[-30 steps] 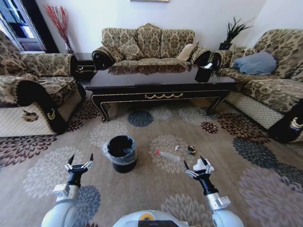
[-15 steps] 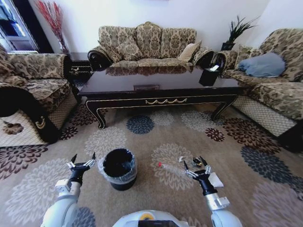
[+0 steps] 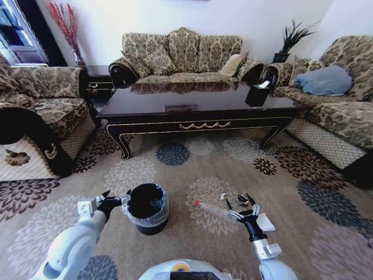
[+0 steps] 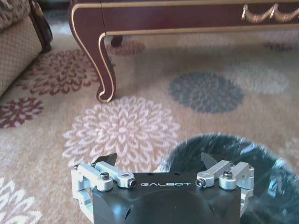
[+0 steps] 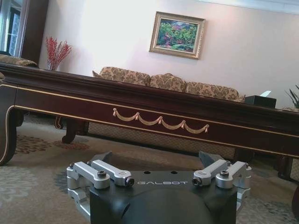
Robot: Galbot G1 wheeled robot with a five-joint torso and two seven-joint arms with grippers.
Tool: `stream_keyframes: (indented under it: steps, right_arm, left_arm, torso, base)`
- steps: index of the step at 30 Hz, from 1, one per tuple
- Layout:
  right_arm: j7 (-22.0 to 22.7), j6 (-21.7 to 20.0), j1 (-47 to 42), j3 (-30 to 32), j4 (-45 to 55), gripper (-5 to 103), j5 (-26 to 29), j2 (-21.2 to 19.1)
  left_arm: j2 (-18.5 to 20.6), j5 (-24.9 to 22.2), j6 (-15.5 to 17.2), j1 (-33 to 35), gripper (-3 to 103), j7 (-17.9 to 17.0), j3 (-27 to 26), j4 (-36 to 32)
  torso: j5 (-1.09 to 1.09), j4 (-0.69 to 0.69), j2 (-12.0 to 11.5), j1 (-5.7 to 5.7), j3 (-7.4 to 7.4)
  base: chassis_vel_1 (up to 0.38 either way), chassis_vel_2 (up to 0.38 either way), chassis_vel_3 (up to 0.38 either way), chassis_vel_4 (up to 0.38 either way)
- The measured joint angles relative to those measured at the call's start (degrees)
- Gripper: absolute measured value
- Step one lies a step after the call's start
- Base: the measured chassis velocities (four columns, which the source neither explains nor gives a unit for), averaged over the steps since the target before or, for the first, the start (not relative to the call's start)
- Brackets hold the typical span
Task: Move to the front of the table and pick up the trash from the floor, then place it into the trash bin.
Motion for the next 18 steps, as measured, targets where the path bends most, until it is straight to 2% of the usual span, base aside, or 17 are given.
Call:
stream_keyframes:
  steps: [3,5,18]
  right_arm:
    - [0.13,0.00,0.06,0.14,-0.13,100,-0.01,-0.04]
    - [0.23,0.00,0.13,0.14,-0.37,100,-0.02,-0.19]
    - [0.60,-0.37,0.37,-0.01,-0.47,100,0.04,-0.28]
  left_arm:
    - [0.24,-1.41,0.61,-0.49,100,-0.54,0.28,0.35]
    - [0.06,-4.06,0.76,-0.96,100,-0.98,1.05,1.21]
    - [-2.86,-3.68,0.37,-5.10,100,0.40,7.24,11.34]
  torso:
    - [0.01,0.00,0.00,0.00,0.00]
    - [0.02,0.01,0.00,0.00,0.00]
    - [0.01,0.01,0.00,0.00,0.00]
  base:
    - [0.000,0.000,0.000,0.000]
    - [0.000,0.000,0.000,0.000]
    - [0.000,0.000,0.000,0.000]
